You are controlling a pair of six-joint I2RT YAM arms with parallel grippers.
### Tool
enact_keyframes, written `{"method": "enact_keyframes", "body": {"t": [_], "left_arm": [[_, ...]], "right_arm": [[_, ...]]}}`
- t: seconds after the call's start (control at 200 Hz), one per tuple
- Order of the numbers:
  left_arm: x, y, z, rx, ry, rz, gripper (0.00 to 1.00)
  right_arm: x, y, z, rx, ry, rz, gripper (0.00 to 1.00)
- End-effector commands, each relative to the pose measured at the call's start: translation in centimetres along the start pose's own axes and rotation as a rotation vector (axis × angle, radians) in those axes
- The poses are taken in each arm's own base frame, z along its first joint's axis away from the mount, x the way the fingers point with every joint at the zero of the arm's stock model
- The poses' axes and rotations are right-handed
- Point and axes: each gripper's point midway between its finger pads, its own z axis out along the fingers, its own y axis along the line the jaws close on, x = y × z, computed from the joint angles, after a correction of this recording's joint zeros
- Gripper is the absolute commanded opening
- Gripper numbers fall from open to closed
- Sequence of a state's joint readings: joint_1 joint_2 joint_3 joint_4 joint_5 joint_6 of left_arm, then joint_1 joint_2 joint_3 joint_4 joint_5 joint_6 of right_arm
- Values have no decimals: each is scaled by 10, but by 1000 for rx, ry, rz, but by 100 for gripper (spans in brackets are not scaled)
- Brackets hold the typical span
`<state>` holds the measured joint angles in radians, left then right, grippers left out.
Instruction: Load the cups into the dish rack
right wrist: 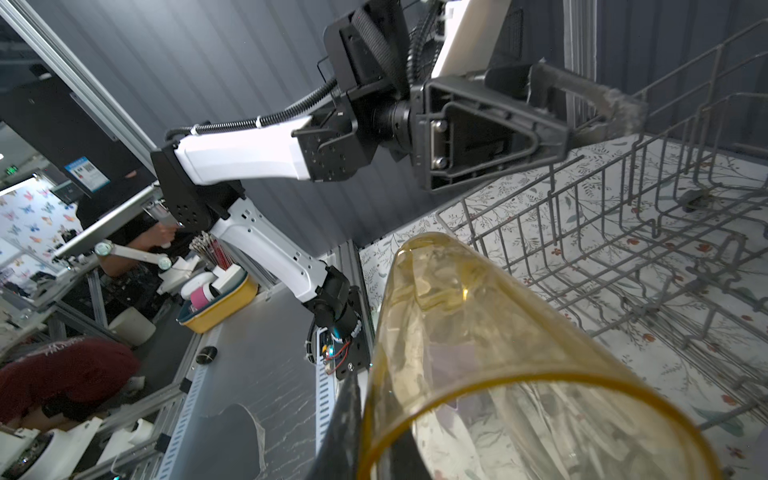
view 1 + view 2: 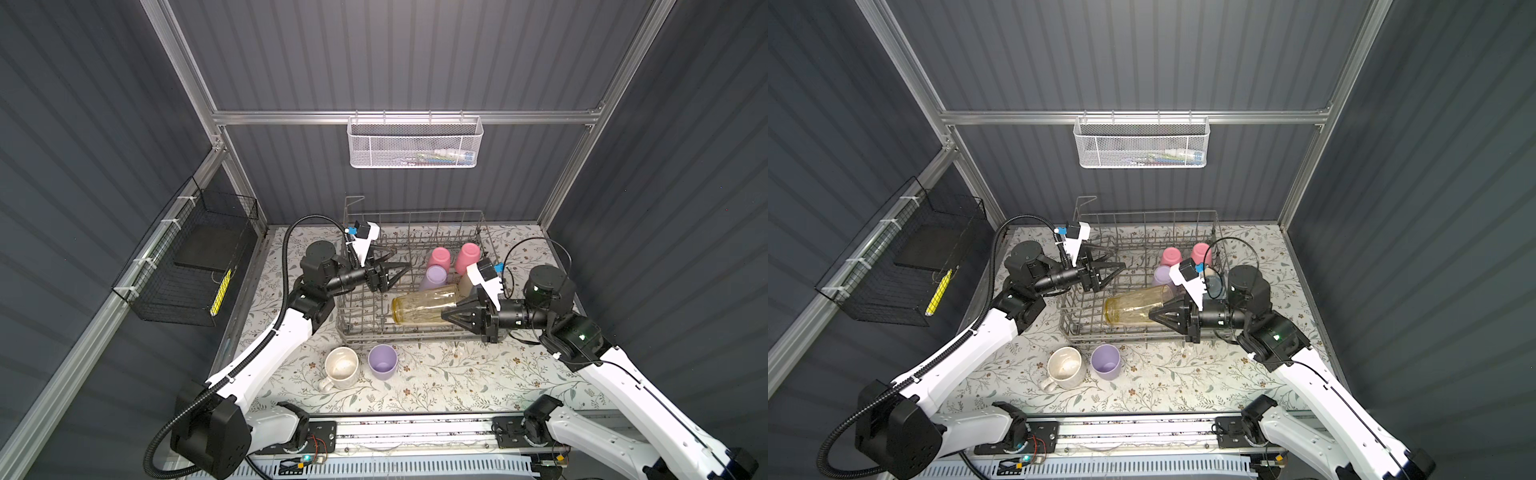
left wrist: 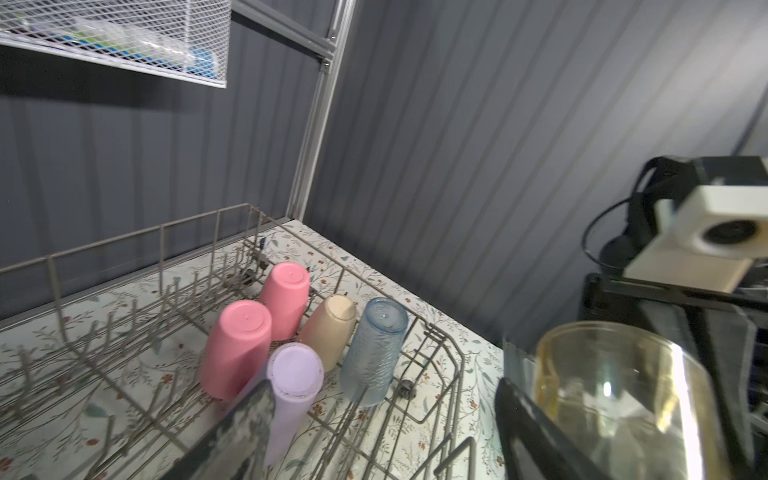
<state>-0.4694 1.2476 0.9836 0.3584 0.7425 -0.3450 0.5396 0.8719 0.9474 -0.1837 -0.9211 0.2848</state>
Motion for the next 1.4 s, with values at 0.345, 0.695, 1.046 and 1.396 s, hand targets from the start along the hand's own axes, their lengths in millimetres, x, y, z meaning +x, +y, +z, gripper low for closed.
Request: {"method": "enact_keyframes", "body": {"t": [0.345, 0.695, 1.046, 1.396], "left_arm": [[-8, -67, -13, 405, -12, 31, 84], [10, -64, -6, 445, 68, -3, 87], [19, -74, 3, 480, 117, 13, 86], [22, -78, 12, 503, 120, 9, 81]], "right_arm": [[-34, -8, -22, -124, -182, 49, 0], [-48, -8, -23, -168, -213, 35, 0], [-52, -22, -17, -178, -219, 61, 0], [-50, -27, -13, -200, -222, 87, 0]]}}
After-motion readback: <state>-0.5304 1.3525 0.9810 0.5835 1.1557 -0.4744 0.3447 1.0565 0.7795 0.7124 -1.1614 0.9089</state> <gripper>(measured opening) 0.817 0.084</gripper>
